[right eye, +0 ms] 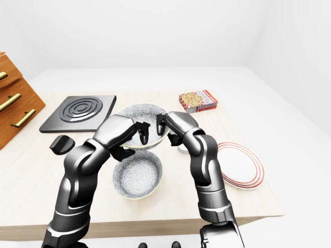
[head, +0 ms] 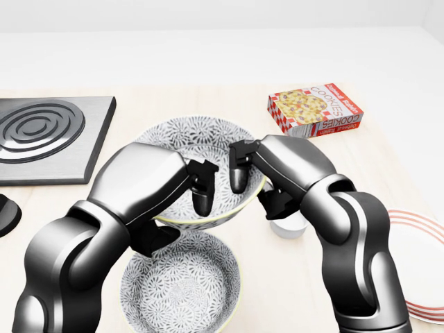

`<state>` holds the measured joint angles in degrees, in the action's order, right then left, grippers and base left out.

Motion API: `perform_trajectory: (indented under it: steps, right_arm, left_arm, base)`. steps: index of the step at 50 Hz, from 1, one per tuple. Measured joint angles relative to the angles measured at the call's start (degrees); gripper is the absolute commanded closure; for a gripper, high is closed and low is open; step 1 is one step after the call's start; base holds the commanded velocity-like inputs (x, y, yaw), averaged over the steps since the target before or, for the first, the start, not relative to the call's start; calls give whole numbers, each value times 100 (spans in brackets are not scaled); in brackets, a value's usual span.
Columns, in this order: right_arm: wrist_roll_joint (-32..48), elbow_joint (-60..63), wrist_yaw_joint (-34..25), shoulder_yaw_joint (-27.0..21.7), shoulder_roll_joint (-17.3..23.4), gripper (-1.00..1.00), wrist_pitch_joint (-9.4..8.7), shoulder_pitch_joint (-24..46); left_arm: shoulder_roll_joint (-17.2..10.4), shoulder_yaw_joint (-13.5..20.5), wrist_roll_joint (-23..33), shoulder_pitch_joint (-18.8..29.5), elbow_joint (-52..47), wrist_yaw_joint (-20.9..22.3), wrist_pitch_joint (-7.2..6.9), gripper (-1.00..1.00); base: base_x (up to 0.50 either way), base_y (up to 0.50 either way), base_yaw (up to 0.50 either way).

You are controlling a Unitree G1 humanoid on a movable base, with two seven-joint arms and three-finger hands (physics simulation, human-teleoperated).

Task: Pick the akita bowl from table center and place it on the plate.

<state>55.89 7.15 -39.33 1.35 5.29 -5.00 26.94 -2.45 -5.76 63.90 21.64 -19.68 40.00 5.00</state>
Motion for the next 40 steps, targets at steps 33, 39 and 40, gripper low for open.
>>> perform_trajectory:
  steps: [33,39,40]
  right_arm:
    - [196,-81,123,-161,306,100,0,-221]
    - [131,90,87,-267,398,100,0,-335]
    - [117,117,83,-286,414,100,0,-354]
  left_arm:
    - [93,642,-1754,1166,-811,-283,-1000,-100]
    - [-55,1064,-3354,1528,-598,-1359,-1000,-100]
    - [-106,1109,-3622,1549,-519,-1542,-1000,-100]
  base:
    - [0,0,0]
    - [0,0,0]
    - [0,0,0]
